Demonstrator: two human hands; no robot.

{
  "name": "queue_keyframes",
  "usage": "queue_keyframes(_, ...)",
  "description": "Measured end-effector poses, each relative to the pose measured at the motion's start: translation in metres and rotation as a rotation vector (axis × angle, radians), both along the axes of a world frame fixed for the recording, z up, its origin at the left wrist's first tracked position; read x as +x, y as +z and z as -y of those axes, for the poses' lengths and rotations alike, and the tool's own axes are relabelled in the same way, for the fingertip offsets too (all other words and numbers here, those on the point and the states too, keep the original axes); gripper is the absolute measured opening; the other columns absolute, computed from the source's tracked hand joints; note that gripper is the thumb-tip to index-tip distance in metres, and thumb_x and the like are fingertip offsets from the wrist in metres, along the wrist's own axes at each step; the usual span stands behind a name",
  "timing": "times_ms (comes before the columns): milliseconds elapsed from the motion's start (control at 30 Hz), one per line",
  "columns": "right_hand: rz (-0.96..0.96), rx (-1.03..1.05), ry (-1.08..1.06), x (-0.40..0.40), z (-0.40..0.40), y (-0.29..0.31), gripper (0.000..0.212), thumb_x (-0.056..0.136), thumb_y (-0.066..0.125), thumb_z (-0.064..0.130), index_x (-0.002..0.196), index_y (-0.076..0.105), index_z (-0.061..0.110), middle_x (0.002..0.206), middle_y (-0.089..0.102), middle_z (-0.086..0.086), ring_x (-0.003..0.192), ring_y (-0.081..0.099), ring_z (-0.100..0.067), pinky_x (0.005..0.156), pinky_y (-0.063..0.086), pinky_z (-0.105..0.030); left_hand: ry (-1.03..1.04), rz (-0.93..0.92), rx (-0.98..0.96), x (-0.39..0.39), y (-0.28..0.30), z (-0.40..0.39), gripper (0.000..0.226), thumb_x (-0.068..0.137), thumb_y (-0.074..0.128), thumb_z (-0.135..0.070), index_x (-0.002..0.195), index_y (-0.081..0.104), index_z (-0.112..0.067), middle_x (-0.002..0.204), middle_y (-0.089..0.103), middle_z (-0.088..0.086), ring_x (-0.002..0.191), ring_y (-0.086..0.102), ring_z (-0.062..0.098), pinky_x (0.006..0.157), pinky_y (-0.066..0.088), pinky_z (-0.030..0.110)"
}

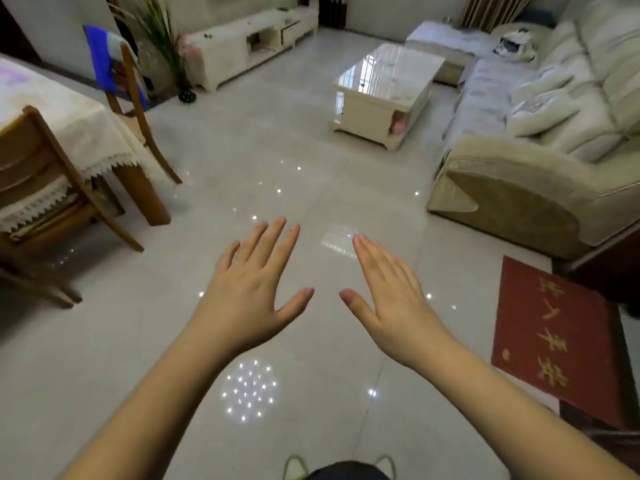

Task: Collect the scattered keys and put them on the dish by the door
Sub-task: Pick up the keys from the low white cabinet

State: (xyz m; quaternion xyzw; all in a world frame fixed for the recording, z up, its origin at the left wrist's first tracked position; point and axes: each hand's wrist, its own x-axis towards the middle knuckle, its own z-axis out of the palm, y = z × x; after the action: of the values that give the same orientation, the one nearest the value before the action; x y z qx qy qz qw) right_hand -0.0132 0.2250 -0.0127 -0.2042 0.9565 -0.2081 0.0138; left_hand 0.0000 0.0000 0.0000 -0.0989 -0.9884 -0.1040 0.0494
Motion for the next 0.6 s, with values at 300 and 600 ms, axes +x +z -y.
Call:
queue_keyframes(300,0.052,0.044,-0.017,0.009,0.010,-0.027,0.073,0.090,0.010,0.069,0.150,-0.013,0.034,0.158,-0.012,0.020,0.141,-0.019,0.005,0.112,-0.013,-0.022,-0.018,0.014,0.049,0.010,-0.037,0.005,0.080,0.090,0.029,-0.066,0.155,0.005,-0.024,0.163,0.012,0.001,0.149,0.009,0.021,0.118,0.019,0.046)
queue_keyframes(600,0.089,0.065,-0.045,-0.049,-0.009,-0.052,0.062,0.097,0.013,0.050,0.152,-0.006,0.029,0.161,-0.004,0.013,0.144,-0.013,0.000,0.115,-0.011,-0.024,0.022,0.167,0.021,-0.048,-0.072,-0.021,0.080,0.088,0.018,-0.068,0.155,0.002,-0.028,0.163,0.010,0.000,0.149,0.008,0.020,0.117,0.019,0.049)
